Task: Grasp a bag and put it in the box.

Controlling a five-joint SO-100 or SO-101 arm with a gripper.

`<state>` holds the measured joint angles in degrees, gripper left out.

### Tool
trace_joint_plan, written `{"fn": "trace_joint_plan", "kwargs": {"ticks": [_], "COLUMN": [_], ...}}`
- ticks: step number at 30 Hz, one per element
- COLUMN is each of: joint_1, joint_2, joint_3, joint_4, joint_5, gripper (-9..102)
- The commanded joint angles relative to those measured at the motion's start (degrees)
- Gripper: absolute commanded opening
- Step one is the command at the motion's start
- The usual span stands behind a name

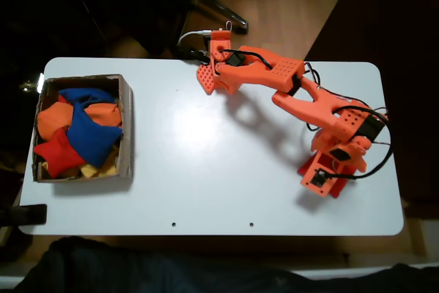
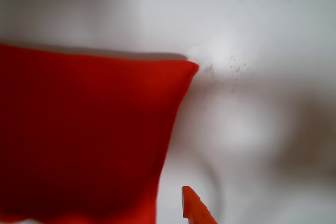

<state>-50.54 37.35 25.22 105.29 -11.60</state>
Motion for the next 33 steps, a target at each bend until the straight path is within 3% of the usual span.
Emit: {"fn": "trace_joint_plan", "kwargs": {"ticks": [1, 25, 33], "joint_1": [0.9, 1.2, 1.1], "joint_2": [0.4, -4.1, -4.7], "joint_3": [-0.3, -1.8, -1.8], "joint_4": [0.9, 0.0, 0.4], "joint_5": [-0.4, -1.1, -1.9], "gripper": [94, 93, 82]}}
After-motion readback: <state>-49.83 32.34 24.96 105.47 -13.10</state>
